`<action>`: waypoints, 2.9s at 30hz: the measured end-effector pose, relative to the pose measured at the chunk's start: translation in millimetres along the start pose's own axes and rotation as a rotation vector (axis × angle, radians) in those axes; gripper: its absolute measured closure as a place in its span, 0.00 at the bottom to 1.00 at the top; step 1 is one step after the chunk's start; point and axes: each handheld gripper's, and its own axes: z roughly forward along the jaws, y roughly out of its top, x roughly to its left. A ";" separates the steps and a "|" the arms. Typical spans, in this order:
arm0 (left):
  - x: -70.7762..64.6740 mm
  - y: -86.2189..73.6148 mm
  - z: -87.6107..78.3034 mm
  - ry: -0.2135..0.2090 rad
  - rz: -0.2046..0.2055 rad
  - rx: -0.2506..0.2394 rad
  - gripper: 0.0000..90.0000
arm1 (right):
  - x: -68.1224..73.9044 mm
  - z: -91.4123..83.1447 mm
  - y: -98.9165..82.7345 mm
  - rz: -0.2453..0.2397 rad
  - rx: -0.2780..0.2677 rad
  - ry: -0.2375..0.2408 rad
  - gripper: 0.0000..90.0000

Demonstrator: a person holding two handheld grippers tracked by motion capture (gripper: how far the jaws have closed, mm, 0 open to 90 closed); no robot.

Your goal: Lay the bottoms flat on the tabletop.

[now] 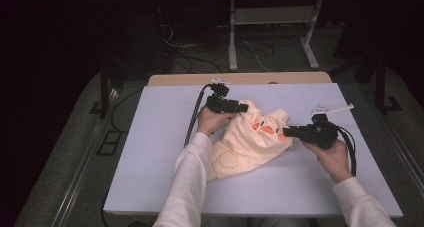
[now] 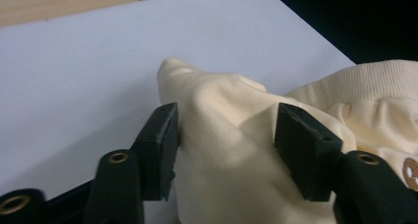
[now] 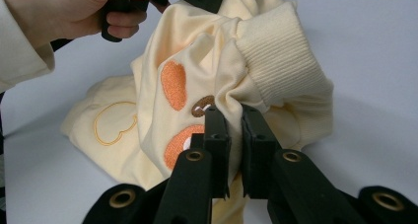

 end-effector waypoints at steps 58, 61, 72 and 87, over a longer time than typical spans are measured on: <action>-55.7 58.8 -139.5 0.224 0.197 -0.075 0.95 | -13.1 -2.4 172.7 -0.053 -0.072 -0.134 0.93; -63.1 61.1 -143.0 0.228 0.203 -0.093 0.95 | -14.9 -3.4 182.1 -0.047 -0.086 -0.132 0.93; -77.0 2.1 -121.8 0.265 0.178 -0.216 0.95 | -28.2 20.3 163.8 -0.011 -0.107 -0.096 0.93; -68.8 -73.2 -94.7 0.262 0.095 -0.192 0.94 | -30.5 35.9 113.6 -0.019 -0.031 -0.072 0.93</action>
